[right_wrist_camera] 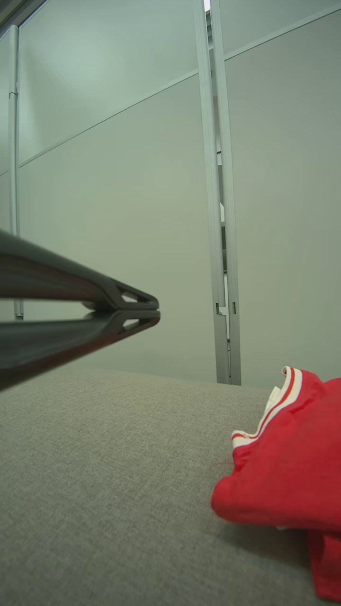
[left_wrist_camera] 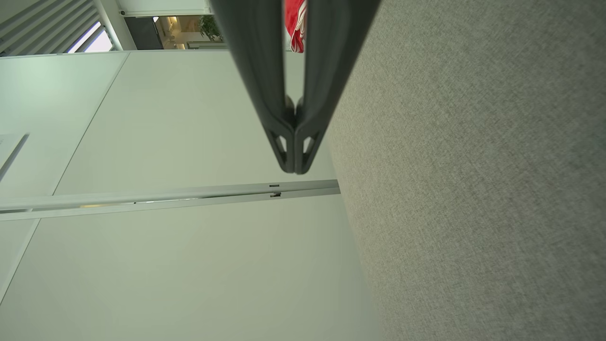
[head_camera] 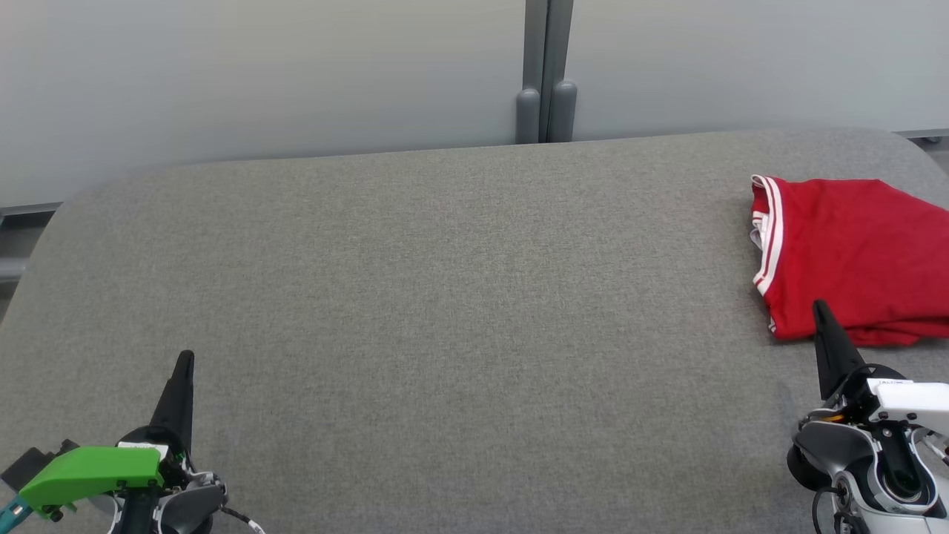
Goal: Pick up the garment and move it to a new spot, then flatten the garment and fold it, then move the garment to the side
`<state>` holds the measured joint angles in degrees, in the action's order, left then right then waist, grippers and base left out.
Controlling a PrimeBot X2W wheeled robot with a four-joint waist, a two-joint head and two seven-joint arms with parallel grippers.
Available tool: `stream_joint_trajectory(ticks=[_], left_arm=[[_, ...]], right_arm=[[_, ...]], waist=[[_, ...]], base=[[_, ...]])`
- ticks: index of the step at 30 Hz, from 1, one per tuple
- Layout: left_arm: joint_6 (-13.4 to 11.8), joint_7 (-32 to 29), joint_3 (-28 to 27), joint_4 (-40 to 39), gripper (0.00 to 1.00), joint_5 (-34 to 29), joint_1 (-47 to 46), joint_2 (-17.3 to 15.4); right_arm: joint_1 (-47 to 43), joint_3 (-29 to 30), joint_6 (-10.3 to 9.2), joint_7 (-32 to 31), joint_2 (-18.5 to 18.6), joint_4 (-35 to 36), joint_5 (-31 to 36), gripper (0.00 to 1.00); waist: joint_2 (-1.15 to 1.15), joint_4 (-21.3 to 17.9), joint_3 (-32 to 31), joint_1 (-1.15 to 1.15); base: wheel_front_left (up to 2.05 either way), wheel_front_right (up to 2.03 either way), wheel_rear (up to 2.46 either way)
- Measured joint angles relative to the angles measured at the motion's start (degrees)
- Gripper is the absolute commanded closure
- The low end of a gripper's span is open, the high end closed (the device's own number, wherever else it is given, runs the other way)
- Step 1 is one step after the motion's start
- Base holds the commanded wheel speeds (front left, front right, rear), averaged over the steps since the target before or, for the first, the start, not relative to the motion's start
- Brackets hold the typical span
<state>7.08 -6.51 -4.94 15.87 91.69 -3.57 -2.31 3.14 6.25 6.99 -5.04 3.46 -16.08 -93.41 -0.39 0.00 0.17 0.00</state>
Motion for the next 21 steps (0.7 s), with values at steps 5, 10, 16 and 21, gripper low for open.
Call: stream_joint_trajectory(ticks=[5,10,16,21], left_arm=[[0.0,0.0,0.0,0.0,1.00,0.0,0.0,0.0],[0.0,0.0,0.0,0.0,1.00,0.0,0.0,0.0],[0.0,0.0,0.0,0.0,1.00,0.0,0.0,0.0],[0.0,0.0,0.0,0.0,1.00,0.0,0.0,0.0]], right_arm=[[0.0,0.0,0.00,-0.1,0.0,0.0,0.0,1.00],[0.0,0.0,0.00,-0.1,0.0,0.0,0.0,1.00],[0.0,0.1,0.00,-0.1,0.0,0.0,0.0,1.00],[0.0,0.1,0.00,-0.1,0.0,0.0,0.0,1.00]], waist=[[0.00,0.0,0.0,0.00],[0.00,0.0,0.0,0.00],[0.00,0.0,0.0,0.00],[0.00,0.0,0.0,0.00]], base=[[0.00,0.00,0.00],[0.00,0.00,0.00],[0.00,0.00,0.00],[0.00,0.00,0.00]])
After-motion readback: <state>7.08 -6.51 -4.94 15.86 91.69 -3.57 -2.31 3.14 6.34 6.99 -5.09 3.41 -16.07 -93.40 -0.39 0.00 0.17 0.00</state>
